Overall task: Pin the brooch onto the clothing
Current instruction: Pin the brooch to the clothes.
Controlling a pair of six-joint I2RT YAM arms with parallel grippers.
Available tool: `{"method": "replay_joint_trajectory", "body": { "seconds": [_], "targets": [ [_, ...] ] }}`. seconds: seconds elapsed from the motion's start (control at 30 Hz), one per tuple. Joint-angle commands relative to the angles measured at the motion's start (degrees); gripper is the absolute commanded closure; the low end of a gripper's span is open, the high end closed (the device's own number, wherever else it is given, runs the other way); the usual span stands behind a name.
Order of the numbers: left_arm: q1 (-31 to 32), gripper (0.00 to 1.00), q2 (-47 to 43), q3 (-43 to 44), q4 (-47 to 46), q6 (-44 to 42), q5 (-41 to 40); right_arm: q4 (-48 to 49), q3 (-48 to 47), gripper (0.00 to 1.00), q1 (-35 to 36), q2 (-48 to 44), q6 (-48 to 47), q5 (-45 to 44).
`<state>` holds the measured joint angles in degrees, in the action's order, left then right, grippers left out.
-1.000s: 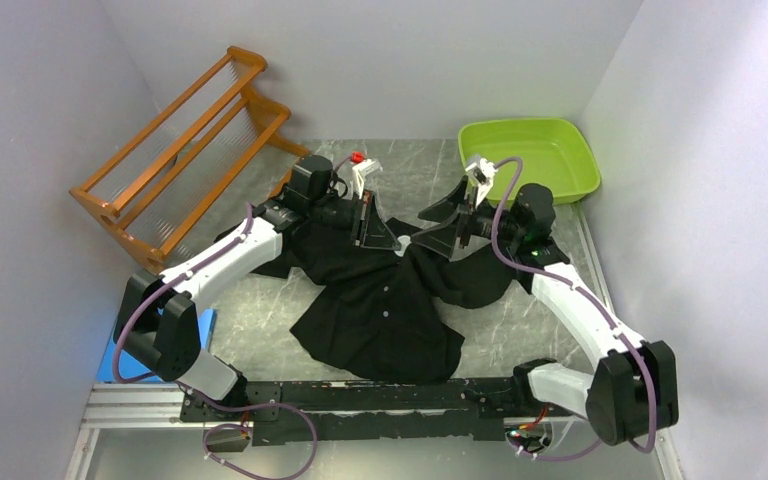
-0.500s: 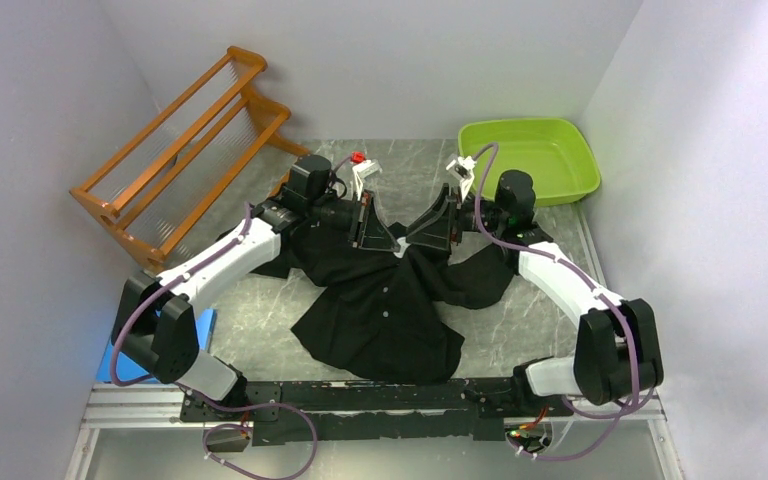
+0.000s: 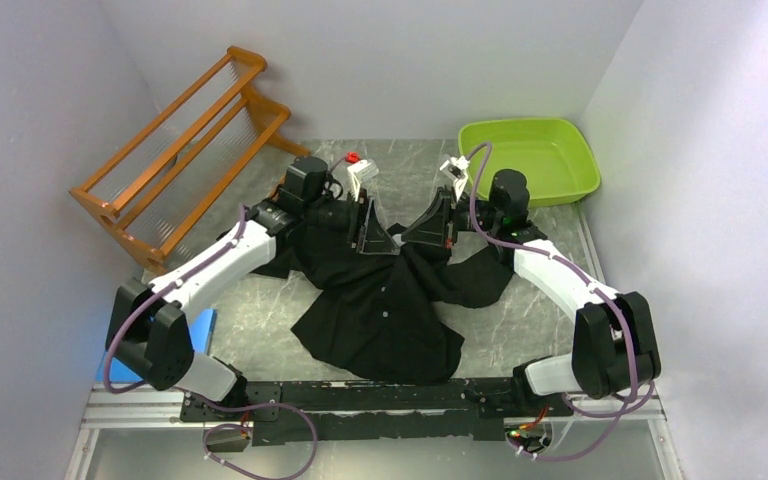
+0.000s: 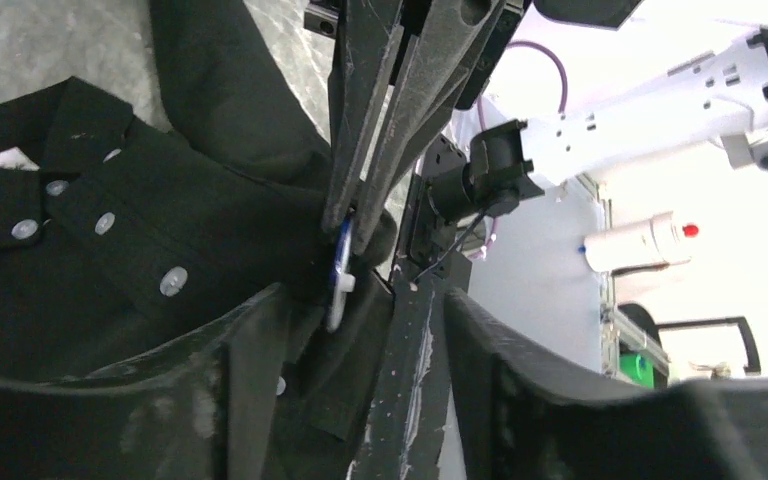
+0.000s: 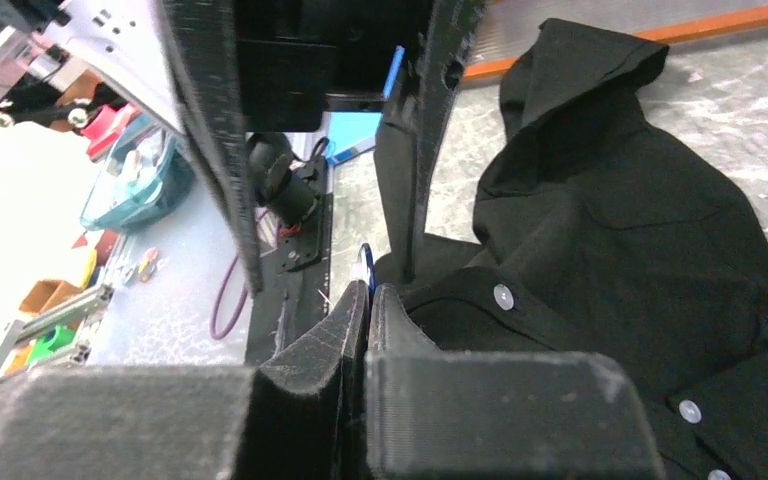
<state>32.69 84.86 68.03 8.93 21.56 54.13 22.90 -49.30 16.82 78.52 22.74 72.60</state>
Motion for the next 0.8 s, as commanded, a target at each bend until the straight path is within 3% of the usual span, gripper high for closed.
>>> {"method": "replay_joint_trajectory", "body": {
  "seconds": [0.0, 0.13, 0.27, 0.53, 0.77],
  "targets": [
    [0.07, 0.30, -6.76, -2.39, -2.37, 0.78, -9.55, 9.25, 1.71, 1.00, -0.10, -2.92, 5.09, -4.75],
    [-0.35, 0.26, -11.52, -10.77, -14.42, 6.86, -16.39, 17.12, 4.67, 1.00, -0.16, -4.25, 12.53, -8.46],
    [-0.37, 0.27, -13.25, -17.51, -29.05, 12.79, -16.81, 24.11, 7.09, 1.00, -0.12, -5.73, 18.99, -11.25],
    [-0.10, 0.48, -11.58, -21.82, -43.24, 17.15, -17.01, 31.50, 8.58, 1.00, -0.12, -6.43, 25.45, -12.33],
    [0.09, 0.63, -10.59, -20.92, -46.47, 17.86, -14.67, 33.68, 8.48, 1.00, -0.12, -5.26, 27.47, -12.06]
  ]
}}
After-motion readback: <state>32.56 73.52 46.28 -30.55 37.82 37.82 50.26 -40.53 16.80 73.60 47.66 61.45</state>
